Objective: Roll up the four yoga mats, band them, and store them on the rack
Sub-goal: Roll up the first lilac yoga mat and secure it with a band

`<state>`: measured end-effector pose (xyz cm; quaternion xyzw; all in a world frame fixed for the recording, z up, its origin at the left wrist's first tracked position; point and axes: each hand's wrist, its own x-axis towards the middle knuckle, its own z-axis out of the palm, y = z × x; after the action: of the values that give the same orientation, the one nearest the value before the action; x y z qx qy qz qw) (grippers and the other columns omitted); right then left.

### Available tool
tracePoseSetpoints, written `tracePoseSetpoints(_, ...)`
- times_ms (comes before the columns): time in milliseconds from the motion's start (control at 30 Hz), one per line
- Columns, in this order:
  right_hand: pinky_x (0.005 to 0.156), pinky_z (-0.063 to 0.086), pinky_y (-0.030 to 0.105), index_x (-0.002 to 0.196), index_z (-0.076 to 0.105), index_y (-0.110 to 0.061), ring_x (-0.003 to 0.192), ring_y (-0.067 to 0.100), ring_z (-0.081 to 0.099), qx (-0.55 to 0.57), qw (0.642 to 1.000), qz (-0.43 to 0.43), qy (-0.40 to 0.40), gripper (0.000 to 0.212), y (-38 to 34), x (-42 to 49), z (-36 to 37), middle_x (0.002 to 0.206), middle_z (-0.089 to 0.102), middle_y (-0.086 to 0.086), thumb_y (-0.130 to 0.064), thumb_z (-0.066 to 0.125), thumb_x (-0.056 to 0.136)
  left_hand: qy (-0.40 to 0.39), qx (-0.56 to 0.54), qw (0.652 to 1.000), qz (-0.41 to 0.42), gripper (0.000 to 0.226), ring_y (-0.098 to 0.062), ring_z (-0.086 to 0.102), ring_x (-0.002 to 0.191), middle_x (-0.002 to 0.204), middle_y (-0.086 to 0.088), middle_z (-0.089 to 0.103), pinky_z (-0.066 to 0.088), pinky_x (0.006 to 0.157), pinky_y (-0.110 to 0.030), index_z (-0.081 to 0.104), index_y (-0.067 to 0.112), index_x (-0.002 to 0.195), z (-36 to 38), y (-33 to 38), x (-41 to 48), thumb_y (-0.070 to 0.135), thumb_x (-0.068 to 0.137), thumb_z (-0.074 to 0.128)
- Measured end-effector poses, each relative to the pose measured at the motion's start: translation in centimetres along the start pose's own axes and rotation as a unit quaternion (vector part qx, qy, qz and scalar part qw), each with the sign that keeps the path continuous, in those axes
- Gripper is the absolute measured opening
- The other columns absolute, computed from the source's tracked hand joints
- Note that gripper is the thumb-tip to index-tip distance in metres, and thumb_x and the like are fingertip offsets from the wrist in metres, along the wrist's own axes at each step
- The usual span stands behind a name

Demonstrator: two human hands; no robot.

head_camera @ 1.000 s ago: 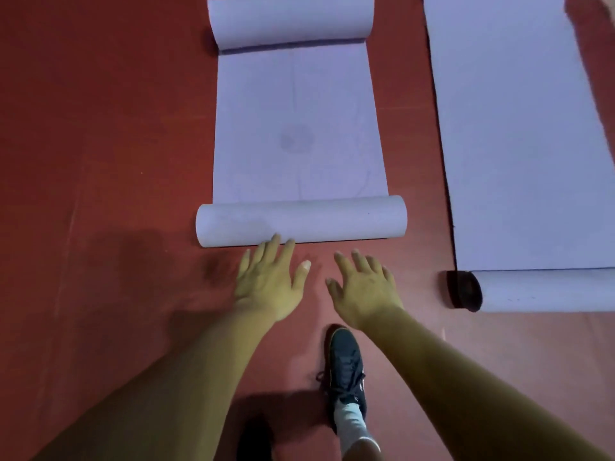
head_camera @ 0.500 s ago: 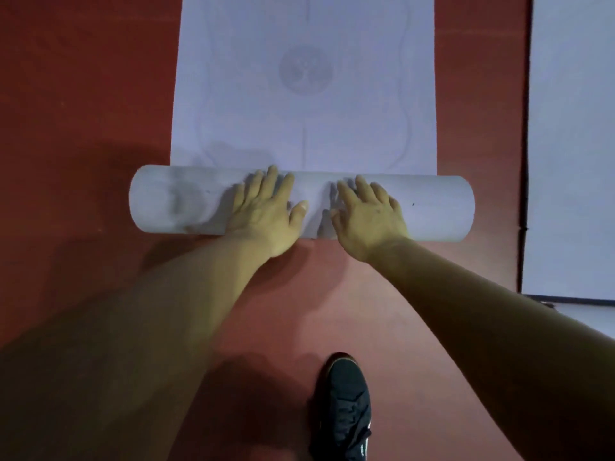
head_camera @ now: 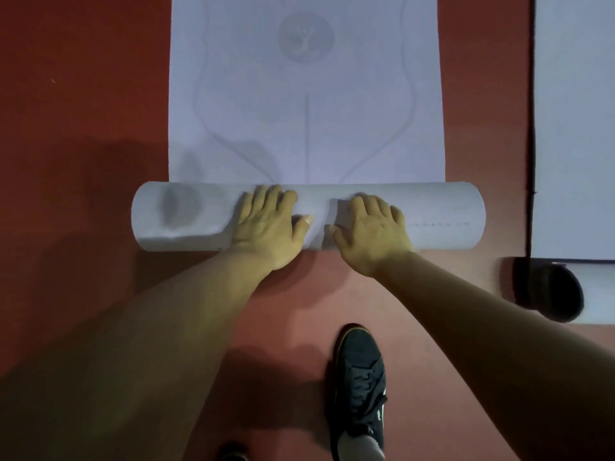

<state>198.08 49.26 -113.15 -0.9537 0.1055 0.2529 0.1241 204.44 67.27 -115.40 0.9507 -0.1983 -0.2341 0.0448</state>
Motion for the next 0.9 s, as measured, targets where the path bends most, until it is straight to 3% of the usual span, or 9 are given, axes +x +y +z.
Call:
tracePoseSetpoints(133, 0.105, 0.029, 0.049, 0.144, 0.039, -0.020, 0.126, 0.033, 0.037, -0.013, 0.999, 0.029, -0.001, 0.061, -1.1, -3.9, 2.2, 0.138, 0.039, 0.011, -0.061, 0.039, 0.100, 0.006, 0.024, 1.000, 0.010, 0.059, -0.027, 0.030, 0.130, 0.142, -0.005, 0.036, 0.019, 0.107, -0.042, 0.034, 0.026, 0.150, 1.5, -0.2, -4.1, 0.056, 0.099, 0.034)
tracePoseSetpoints(233, 0.117, 0.021, 0.052, 0.145, 0.037, -0.015, 0.148, 0.030, 0.019, -0.013, 0.999, 0.027, -0.016, 0.067, -1.8, -7.1, 4.9, 0.160, 0.022, 0.011, -0.064, 0.036, 0.099, -0.015, 0.015, 0.999, 0.029, 0.052, -0.025, 0.016, 0.143, 0.156, -0.005, 0.023, 0.009, 0.115, -0.043, 0.042, 0.030, 0.144, 3.2, -0.5, -7.2, 0.055, 0.099, 0.035)
tracePoseSetpoints(367, 0.111, 0.028, 0.051, 0.149, 0.027, -0.022, 0.131, 0.032, 0.040, -0.014, 0.999, 0.049, -0.010, 0.066, -3.2, -11.1, 8.5, 0.142, 0.042, 0.009, -0.061, 0.041, 0.098, -0.021, 0.035, 0.997, 0.072, 0.055, -0.028, 0.027, 0.142, 0.152, -0.002, 0.034, 0.015, 0.119, -0.046, 0.034, 0.028, 0.147, 5.8, -0.9, -11.7, 0.056, 0.099, 0.036)
tracePoseSetpoints(500, 0.115, 0.024, 0.052, 0.147, 0.029, -0.023, 0.139, 0.030, 0.028, -0.045, 0.997, 0.061, -0.006, 0.063, -4.2, -14.0, 11.1, 0.152, 0.027, 0.008, -0.058, 0.045, 0.097, -0.051, 0.020, 0.997, 0.057, 0.066, -0.028, 0.027, 0.134, 0.146, -0.004, 0.030, 0.020, 0.112, -0.044, 0.016, 0.028, 0.158, 8.2, -1.7, -15.1, 0.058, 0.101, 0.031)
tracePoseSetpoints(567, 0.120, 0.015, 0.054, 0.146, 0.033, -0.018, 0.147, 0.028, 0.021, -0.025, 0.998, 0.056, -0.015, 0.061, -4.7, -14.6, 11.7, 0.158, 0.023, 0.006, -0.054, 0.045, 0.098, -0.057, 0.025, 0.996, 0.061, 0.060, -0.028, 0.021, 0.136, 0.150, -0.005, 0.025, 0.017, 0.114, -0.044, 0.023, 0.032, 0.155, 9.0, -2.2, -16.4, 0.058, 0.101, 0.030)
tracePoseSetpoints(667, 0.116, 0.022, 0.052, 0.146, 0.031, -0.020, 0.133, 0.031, 0.036, -0.032, 0.998, 0.058, -0.014, 0.059, -4.9, -15.6, 12.4, 0.143, 0.039, 0.009, -0.046, 0.047, 0.096, -0.044, 0.003, 0.997, 0.070, 0.044, -0.028, 0.004, 0.151, 0.163, -0.007, 0.008, 0.002, 0.122, -0.046, 0.038, 0.036, 0.143, 10.1, -2.6, -17.9, 0.053, 0.102, 0.034)
tracePoseSetpoints(733, 0.112, 0.025, 0.052, 0.147, 0.028, -0.026, 0.130, 0.032, 0.035, -0.051, 0.997, 0.060, -0.018, 0.060, -4.7, -16.3, 13.0, 0.138, 0.036, 0.010, -0.045, 0.050, 0.094, -0.032, 0.020, 0.996, 0.084, 0.048, -0.031, 0.013, 0.150, 0.159, -0.007, 0.019, 0.004, 0.122, -0.046, 0.035, 0.031, 0.145, 10.8, -2.5, -19.0, 0.052, 0.101, 0.034)
tracePoseSetpoints(800, 0.117, 0.019, 0.053, 0.147, 0.028, -0.029, 0.141, 0.031, 0.024, -0.065, 0.996, 0.049, -0.031, 0.059, -4.3, -17.1, 13.7, 0.148, 0.025, 0.010, -0.046, 0.050, 0.095, -0.023, 0.024, 0.998, 0.059, 0.059, -0.030, 0.028, 0.139, 0.148, -0.004, 0.032, 0.015, 0.116, -0.044, 0.026, 0.027, 0.152, 11.4, -1.9, -20.1, 0.055, 0.100, 0.034)
tracePoseSetpoints(900, 0.119, 0.017, 0.054, 0.146, 0.026, -0.024, 0.143, 0.030, 0.027, -0.047, 0.998, 0.025, -0.039, 0.060, -3.6, -18.4, 14.9, 0.150, 0.032, 0.008, -0.048, 0.047, 0.095, -0.028, 0.021, 0.999, 0.028, 0.059, -0.027, 0.025, 0.133, 0.146, -0.005, 0.029, 0.020, 0.108, -0.043, 0.029, 0.028, 0.152, 12.5, -0.9, -21.3, 0.056, 0.100, 0.034)
